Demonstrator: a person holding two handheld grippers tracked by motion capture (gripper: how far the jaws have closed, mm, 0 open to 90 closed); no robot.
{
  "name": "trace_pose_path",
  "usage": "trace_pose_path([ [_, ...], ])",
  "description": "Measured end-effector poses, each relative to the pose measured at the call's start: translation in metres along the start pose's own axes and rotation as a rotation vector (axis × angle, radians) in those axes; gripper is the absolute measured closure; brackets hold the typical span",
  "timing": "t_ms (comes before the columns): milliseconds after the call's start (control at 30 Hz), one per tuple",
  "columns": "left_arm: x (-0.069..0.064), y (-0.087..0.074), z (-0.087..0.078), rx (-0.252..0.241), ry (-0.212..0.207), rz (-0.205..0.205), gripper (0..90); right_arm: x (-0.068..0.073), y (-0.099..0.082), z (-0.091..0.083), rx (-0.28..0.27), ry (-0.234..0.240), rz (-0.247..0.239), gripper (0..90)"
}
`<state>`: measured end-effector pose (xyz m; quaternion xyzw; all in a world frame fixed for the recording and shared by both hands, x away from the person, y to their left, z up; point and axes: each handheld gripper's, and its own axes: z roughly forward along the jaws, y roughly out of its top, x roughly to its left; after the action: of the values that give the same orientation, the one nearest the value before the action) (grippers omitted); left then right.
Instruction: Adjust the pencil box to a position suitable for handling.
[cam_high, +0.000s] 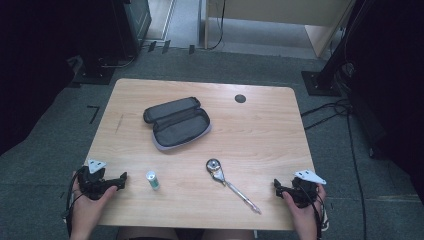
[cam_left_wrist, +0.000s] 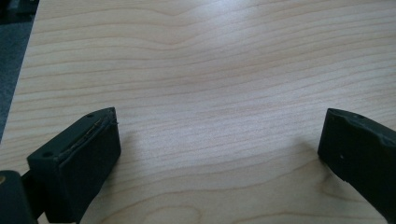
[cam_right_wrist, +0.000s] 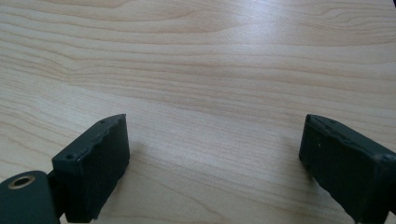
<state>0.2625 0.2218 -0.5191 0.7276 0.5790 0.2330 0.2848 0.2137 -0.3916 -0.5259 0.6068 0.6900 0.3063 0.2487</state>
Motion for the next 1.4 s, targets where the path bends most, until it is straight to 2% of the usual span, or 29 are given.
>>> trace_pose_path([
  [333,0.000,0.000,0.000,0.000,0.000,0.000,0.0,0.000,-0.001,-0.002,-0.002,0.001,-0.007,8.4],
  [400,0.000,0.000,0.000,0.000,0.000,0.000,0.0,0.000,-0.002,-0.004,-0.013,-0.024,-0.007,13.8],
  [433,0.000,0.000,0.000,0.000,0.000,0.000,0.0,0.000,-0.001,-0.005,-0.018,-0.032,-0.008,13.7],
  [600,0.000,0.000,0.000,0.000,0.000,0.000,0.0,0.003,0.008,-0.012,-0.047,-0.017,-0.004,15.3],
  [633,0.000,0.001,0.001,0.000,0.001,-0.002,0.0,0.008,0.015,-0.016,-0.068,0.002,0.003,21.4],
  [667,0.000,0.001,0.001,0.000,0.001,-0.002,0.0,0.008,0.015,-0.016,-0.068,0.002,0.003,21.4],
  [700,0.000,0.001,0.001,-0.001,0.003,-0.005,0.0,0.014,0.025,-0.022,-0.104,0.014,-0.011,25.2],
  [733,0.000,0.001,0.001,-0.001,0.003,-0.005,0.0,0.014,0.025,-0.022,-0.104,0.014,-0.011,32.8],
  [767,0.001,0.001,0.001,0.000,0.007,-0.006,0.0,0.019,0.034,-0.025,-0.132,0.026,-0.017,34.7],
  [800,0.001,0.001,0.001,0.000,0.007,-0.006,0.0,0.021,0.039,-0.027,-0.137,0.043,-0.014,34.6],
  [833,0.002,0.001,0.001,-0.002,0.021,-0.025,0.0,0.024,0.045,-0.028,-0.146,0.054,-0.023,34.3],
  [867,0.002,0.001,0.001,-0.002,0.021,-0.025,0.0,0.024,0.045,-0.028,-0.146,0.054,-0.023,34.3],
  [933,0.002,0.001,0.001,-0.002,0.030,-0.030,0.0,0.032,0.062,-0.031,-0.164,0.072,-0.022,36.4],
  [1033,0.002,0.001,0.001,-0.002,0.030,-0.030,0.0,0.038,0.072,-0.031,-0.174,0.084,-0.026,38.4],
  [1067,0.002,0.001,0.001,-0.002,0.030,-0.031,0.0,0.040,0.075,-0.031,-0.177,0.086,-0.033,39.7],
  [1100,0.002,0.001,0.001,-0.002,0.030,-0.031,0.0,0.049,0.084,-0.030,-0.184,0.085,-0.056,42.7],
  [1167,0.002,0.001,0.001,-0.002,0.030,-0.031,0.0,0.052,0.087,-0.030,-0.188,0.089,-0.065,43.5],
  [1200,0.002,0.001,0.001,-0.002,0.030,-0.031,0.0,0.060,0.096,-0.029,-0.205,0.099,-0.089,45.0],
  [1267,0.002,0.001,0.001,-0.002,0.030,-0.031,0.0,0.063,0.099,-0.029,-0.211,0.099,-0.094,45.1],
  [1300,0.002,0.001,0.001,-0.002,0.030,-0.031,0.0,0.071,0.107,-0.028,-0.238,0.096,-0.112,47.9],
  [1367,0.002,0.001,0.001,-0.002,0.030,-0.031,0.0,0.073,0.110,-0.028,-0.243,0.104,-0.112,49.1],
  [1400,0.003,0.000,0.000,0.001,0.022,-0.025,0.0,0.079,0.119,-0.028,-0.260,0.132,-0.119,51.0],
])
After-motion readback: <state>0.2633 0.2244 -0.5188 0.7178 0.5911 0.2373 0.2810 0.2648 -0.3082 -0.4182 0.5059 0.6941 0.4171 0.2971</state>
